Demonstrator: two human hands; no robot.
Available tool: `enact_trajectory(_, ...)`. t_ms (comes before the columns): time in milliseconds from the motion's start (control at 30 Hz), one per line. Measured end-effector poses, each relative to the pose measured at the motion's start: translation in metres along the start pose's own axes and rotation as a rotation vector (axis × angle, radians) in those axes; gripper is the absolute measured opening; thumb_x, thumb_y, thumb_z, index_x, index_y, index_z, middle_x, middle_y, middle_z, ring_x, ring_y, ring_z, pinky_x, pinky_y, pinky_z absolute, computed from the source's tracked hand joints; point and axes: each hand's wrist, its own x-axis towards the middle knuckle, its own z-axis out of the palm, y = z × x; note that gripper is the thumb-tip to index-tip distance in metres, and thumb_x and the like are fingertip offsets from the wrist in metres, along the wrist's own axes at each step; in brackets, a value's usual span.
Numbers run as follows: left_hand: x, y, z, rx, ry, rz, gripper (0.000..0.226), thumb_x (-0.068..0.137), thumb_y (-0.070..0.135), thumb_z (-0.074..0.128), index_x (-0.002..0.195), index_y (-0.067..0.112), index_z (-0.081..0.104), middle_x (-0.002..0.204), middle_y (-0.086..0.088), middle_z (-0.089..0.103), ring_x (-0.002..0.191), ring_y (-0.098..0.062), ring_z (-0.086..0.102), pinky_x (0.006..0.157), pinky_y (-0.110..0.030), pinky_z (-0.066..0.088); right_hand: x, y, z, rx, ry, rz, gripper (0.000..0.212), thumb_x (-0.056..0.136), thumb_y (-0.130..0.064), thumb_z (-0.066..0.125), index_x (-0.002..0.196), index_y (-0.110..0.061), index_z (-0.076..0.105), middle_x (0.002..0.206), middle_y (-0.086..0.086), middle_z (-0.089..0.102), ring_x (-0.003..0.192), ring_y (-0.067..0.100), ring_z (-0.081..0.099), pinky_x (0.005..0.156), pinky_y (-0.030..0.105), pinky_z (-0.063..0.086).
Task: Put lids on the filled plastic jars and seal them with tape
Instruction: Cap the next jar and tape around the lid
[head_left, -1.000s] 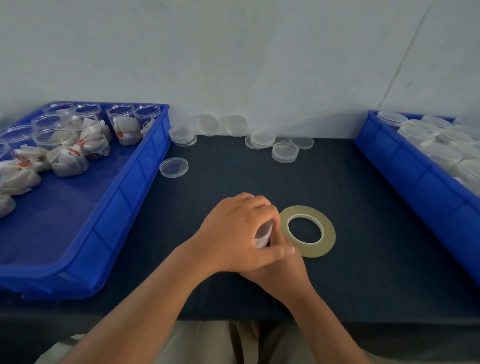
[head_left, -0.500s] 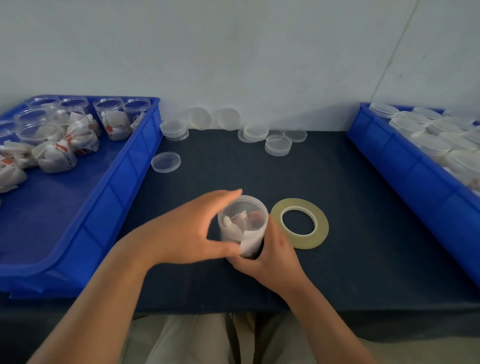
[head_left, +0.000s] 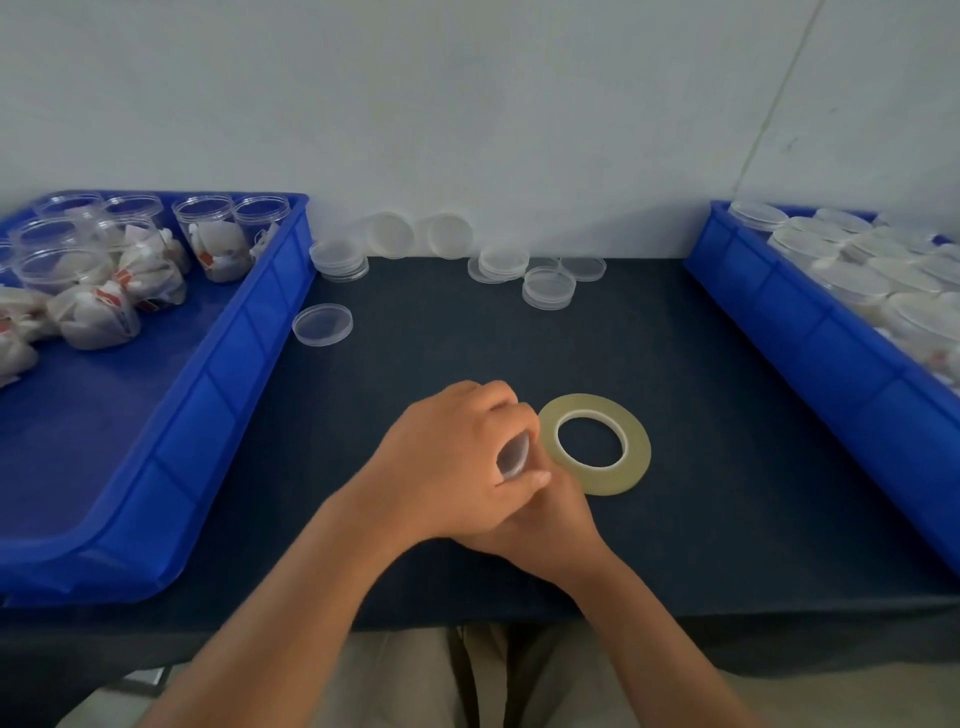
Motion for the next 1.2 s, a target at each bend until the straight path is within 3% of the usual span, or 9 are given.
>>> enact_trajectory(133,-0.009,0.007,0.002,-0.117,0.168,-0.042,0.055,0.091,0.074,0.048,0.124,0.036,0.069,0.129,0.019,0.062,0.118,-0.002,0.057,0.097,-0.027,0.052,0.003,-0.005,0.003,-0.023,-0.029,-0.027,0.063,0.076,-0.048,0.084,0.129,-0.031,0.054,0.111,-0.019,0.062,0.102,0.005,0.065,0.077,0.028,0.058)
enact_trajectory(200,-0.015,0.019,0.009,-0.082,0.212,-0.210,0.074,0.088,0.080,0.038,0.142,0.034,0.057,0.144,0.013,0.055,0.133,-0.007,0.052,0.106,-0.028,0.046,0.000,-0.007,0.002,-0.079,-0.008,-0.016,0.063,0.079,-0.060,0.071,0.132,-0.034,0.050,0.118,-0.015,0.061,0.104,0.006,0.063,0.080,0.027,0.057)
enact_trajectory(333,-0.019,0.034,0.020,-0.137,0.256,-0.455,0.096,0.076,0.094,0.036,0.146,0.030,0.049,0.139,0.012,0.056,0.126,-0.008,0.056,0.091,-0.021,0.040,-0.006,-0.014,0.000,-0.050,0.025,0.020,0.049,0.081,-0.059,0.060,0.124,-0.037,0.051,0.112,-0.016,0.059,0.094,0.000,0.059,0.074,0.019,0.049)
enact_trajectory(467,-0.016,0.028,0.020,-0.199,0.352,-0.378,0.074,0.080,0.076,0.053,0.134,0.026,0.065,0.125,0.014,0.066,0.110,-0.005,0.063,0.090,-0.018,0.045,-0.005,-0.014,-0.005,-0.009,-0.053,0.053,0.068,0.072,-0.065,0.070,0.126,-0.025,0.060,0.107,-0.009,0.067,0.091,0.006,0.067,0.074,0.029,0.058)
enact_trajectory(733,-0.017,0.005,0.014,-0.308,0.318,-0.177,0.051,0.075,0.065,0.069,0.113,0.032,0.061,0.105,0.022,0.066,0.092,-0.001,0.062,0.077,-0.010,0.046,-0.004,-0.012,-0.007,0.144,-0.004,0.033,0.076,0.072,-0.037,0.096,0.135,-0.024,0.053,0.117,-0.006,0.067,0.102,0.015,0.070,0.081,0.041,0.061)
enact_trajectory(933,-0.022,-0.001,0.007,-0.359,0.191,-0.159,0.089,0.068,0.084,0.067,0.143,0.043,0.041,0.128,0.028,0.055,0.113,0.006,0.051,0.090,-0.006,0.037,-0.004,-0.015,-0.001,0.029,0.012,-0.014,0.084,0.074,-0.042,0.093,0.141,-0.024,0.046,0.125,-0.003,0.058,0.109,0.014,0.065,0.084,0.037,0.061)
enact_trajectory(1000,-0.027,-0.003,0.008,-0.411,0.187,-0.160,0.101,0.065,0.086,0.069,0.150,0.047,0.031,0.143,0.029,0.045,0.126,0.007,0.046,0.097,-0.010,0.036,-0.002,-0.012,-0.004,0.067,-0.059,-0.001,0.101,0.072,-0.046,0.095,0.152,-0.024,0.038,0.144,-0.004,0.049,0.129,0.009,0.055,0.103,0.031,0.055)
enact_trajectory(1100,-0.038,-0.004,0.014,-0.445,0.279,-0.206,0.108,0.064,0.087,0.070,0.154,0.045,0.027,0.143,0.028,0.038,0.128,0.006,0.044,0.091,-0.006,0.039,0.000,0.001,-0.028,-0.051,-0.294,0.074,0.137,0.060,-0.077,0.086,0.163,-0.048,0.000,0.170,-0.029,0.000,0.157,-0.005,0.001,0.126,0.027,0.017)
enact_trajectory(1200,-0.051,-0.002,0.026,-0.635,0.355,-0.323,0.111,0.060,0.090,0.072,0.153,0.050,0.028,0.136,0.038,0.043,0.130,0.011,0.044,0.090,0.002,0.039,0.003,0.022,-0.060,-0.316,-0.265,0.147,0.122,0.070,-0.083,0.074,0.162,-0.050,0.001,0.164,-0.039,0.000,0.152,-0.010,0.001,0.123,0.031,0.019)
